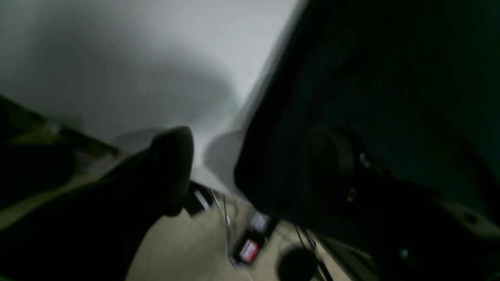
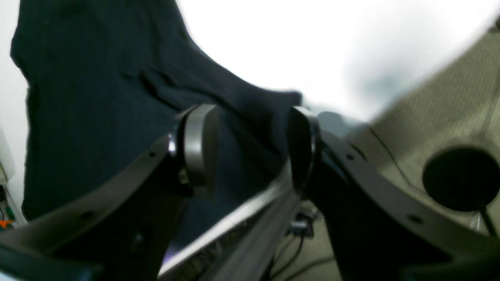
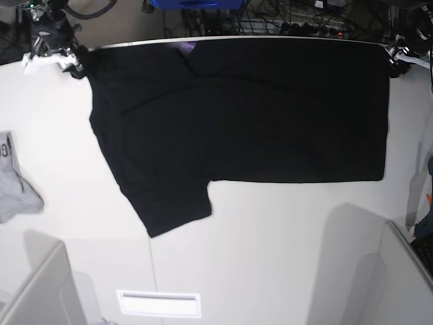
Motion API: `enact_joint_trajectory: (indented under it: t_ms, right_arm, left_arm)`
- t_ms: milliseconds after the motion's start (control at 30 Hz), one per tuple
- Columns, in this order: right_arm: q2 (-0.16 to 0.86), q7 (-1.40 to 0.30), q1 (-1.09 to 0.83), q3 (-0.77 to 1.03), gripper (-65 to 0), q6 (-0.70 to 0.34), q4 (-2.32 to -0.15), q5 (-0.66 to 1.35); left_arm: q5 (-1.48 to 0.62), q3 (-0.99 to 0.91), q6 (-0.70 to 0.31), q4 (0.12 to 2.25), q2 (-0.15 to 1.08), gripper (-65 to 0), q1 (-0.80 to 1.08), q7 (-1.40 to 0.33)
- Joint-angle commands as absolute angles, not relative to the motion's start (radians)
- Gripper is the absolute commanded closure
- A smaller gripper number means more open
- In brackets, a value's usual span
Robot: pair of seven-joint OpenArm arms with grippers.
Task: Fold the T-shirt properly
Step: 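Grasp the hem corner nearest the right gripper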
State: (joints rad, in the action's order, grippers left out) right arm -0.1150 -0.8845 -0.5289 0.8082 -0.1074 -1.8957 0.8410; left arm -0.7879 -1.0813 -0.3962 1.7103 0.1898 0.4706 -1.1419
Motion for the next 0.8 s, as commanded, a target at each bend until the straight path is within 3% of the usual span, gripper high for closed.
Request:
enact_joint_trajectory:
  t_ms: [0,167,267,400,467,533,600,633,767]
  right_arm:
    - [-0.104,-0.863,-0.510,0.803,-27.8,-0.116,-1.942,0.866]
    - [-0.007,-0.928,-0.354,0.634,-27.2,-0.094,-1.945,0.862]
    - [0.033,-0.935,-0.199,0.524,-27.9,-0.008,-1.867,0.797]
    - [0.067,-0.931,0.025,0.423,-27.9,0.001,-1.684,0.668]
    - [0.068,-0.931,0.143,0.386,-28.1,0.001,-1.560,0.593]
    - [0.070,-0.931,0.254,0.357,-29.3,0.001,-1.429,0.526]
    - [0.073,-0.929,0.348,0.334,-35.4,-0.001,-1.299,0.470]
    - [0.085,-0.923,0.394,0.318,-38.6,-0.001,-1.228,0.441]
    - [0.116,-0.799,0.495,0.225,-40.4,-0.002,-1.013,0.406]
  left_arm:
    - [-0.803,-1.112,-0.401,1.751,0.209,-44.3,0.467,-1.122]
    - [-0.809,-1.122,-0.406,1.868,0.208,-43.9,0.438,-1.122]
    - [-0.803,-1.070,-0.406,1.883,0.211,-43.8,0.415,-1.122]
    - [-0.803,-1.033,-0.406,1.885,0.214,-43.3,0.387,-1.122]
    - [-0.802,-1.033,-0.406,1.882,0.214,-35.4,0.378,-1.122]
    - [-0.802,-1.033,-0.406,1.883,0.214,-20.4,0.378,-1.122]
    - [-0.802,-1.036,-0.406,1.882,0.214,-4.6,0.378,-1.122]
    - [-0.802,-1.038,-0.406,1.880,0.214,0.0,0.378,-1.122]
    - [-0.802,-1.038,-0.404,1.879,0.216,0.0,0.384,-1.122]
